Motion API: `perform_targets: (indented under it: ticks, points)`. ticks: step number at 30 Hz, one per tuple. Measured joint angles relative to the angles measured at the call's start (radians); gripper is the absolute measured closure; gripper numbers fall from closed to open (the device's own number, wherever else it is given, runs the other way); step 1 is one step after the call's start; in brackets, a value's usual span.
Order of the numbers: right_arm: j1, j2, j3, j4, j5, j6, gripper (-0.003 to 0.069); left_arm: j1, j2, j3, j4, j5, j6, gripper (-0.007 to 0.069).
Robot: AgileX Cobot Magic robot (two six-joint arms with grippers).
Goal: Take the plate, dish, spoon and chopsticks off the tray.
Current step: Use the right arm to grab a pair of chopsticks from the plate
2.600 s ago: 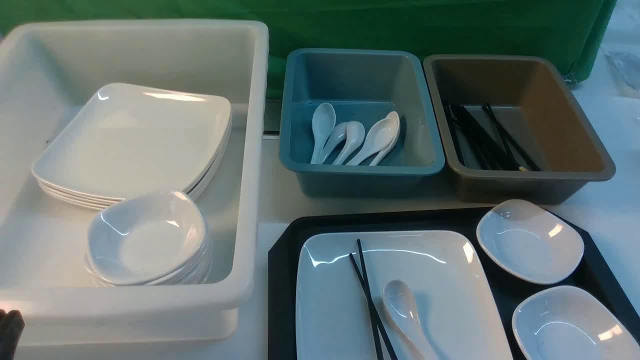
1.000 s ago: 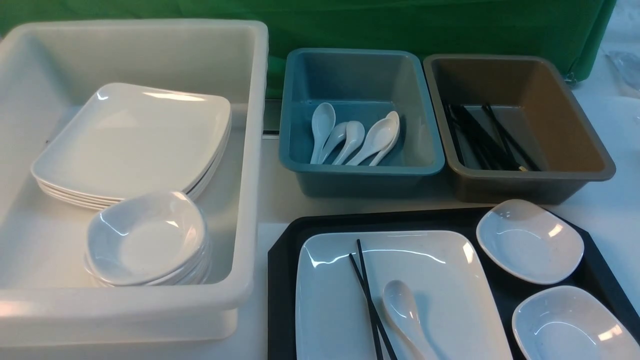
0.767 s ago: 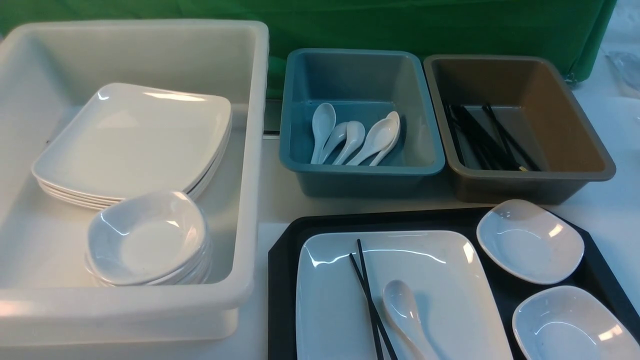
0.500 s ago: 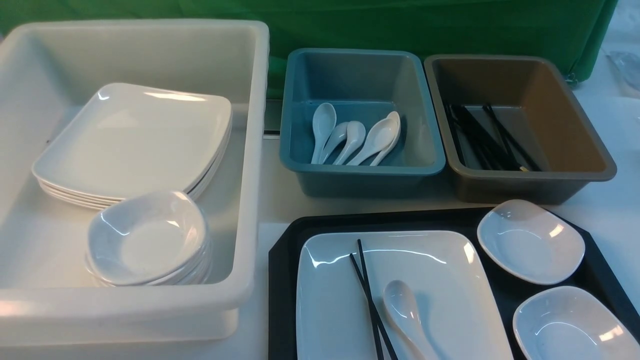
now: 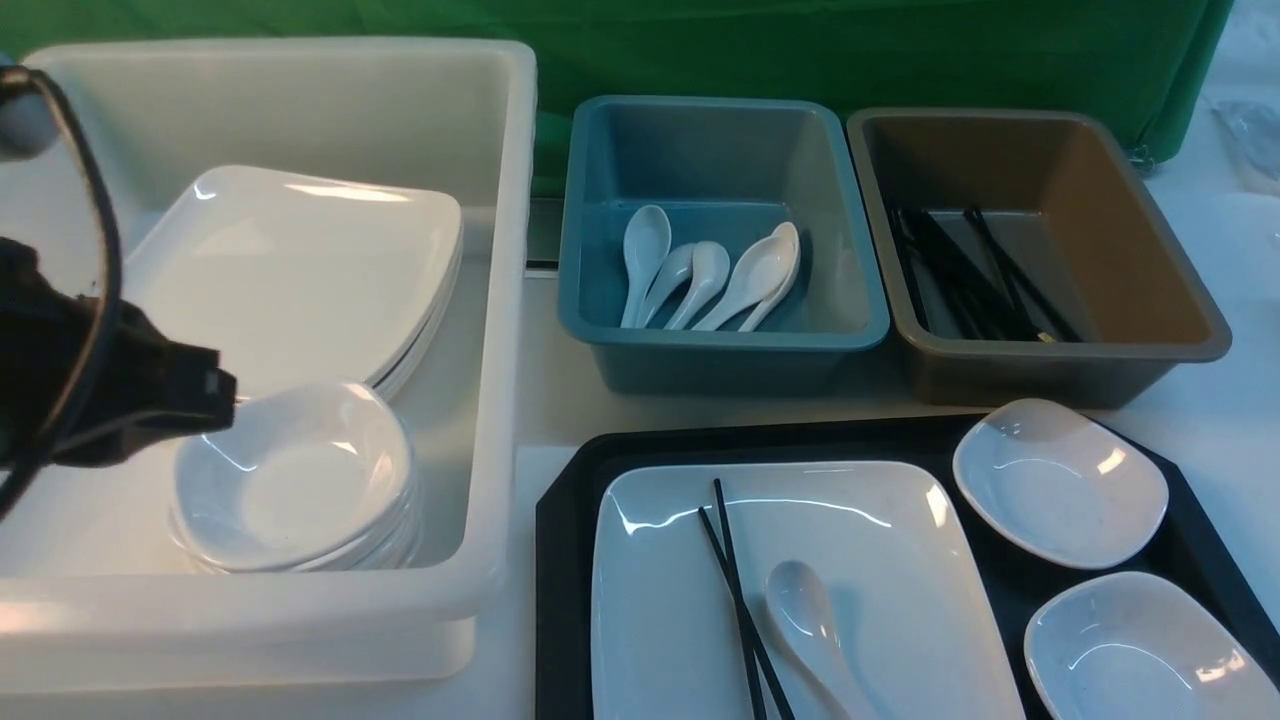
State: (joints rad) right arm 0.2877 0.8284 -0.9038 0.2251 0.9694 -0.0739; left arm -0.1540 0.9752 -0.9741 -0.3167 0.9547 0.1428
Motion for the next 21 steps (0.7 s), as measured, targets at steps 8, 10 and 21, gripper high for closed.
perform_targets:
  ticks: [8, 10, 21]
  points:
    - [0.271, 0.371, -0.009, 0.037, -0.122, -0.027, 0.0557, -0.324, 0.032, -0.001, 0.317, 0.042, -0.312, 0.0624]
    - [0.334, 0.445, -0.009, 0.036, -0.188, 0.013, 0.0500, -0.347, 0.032, -0.001, 0.347, 0.049, -0.346, 0.0624]
    - [0.521, 0.802, -0.070, 0.010, -0.325, 0.084, 0.0130, -0.355, 0.032, -0.001, 0.379, 0.046, -0.370, 0.0622]
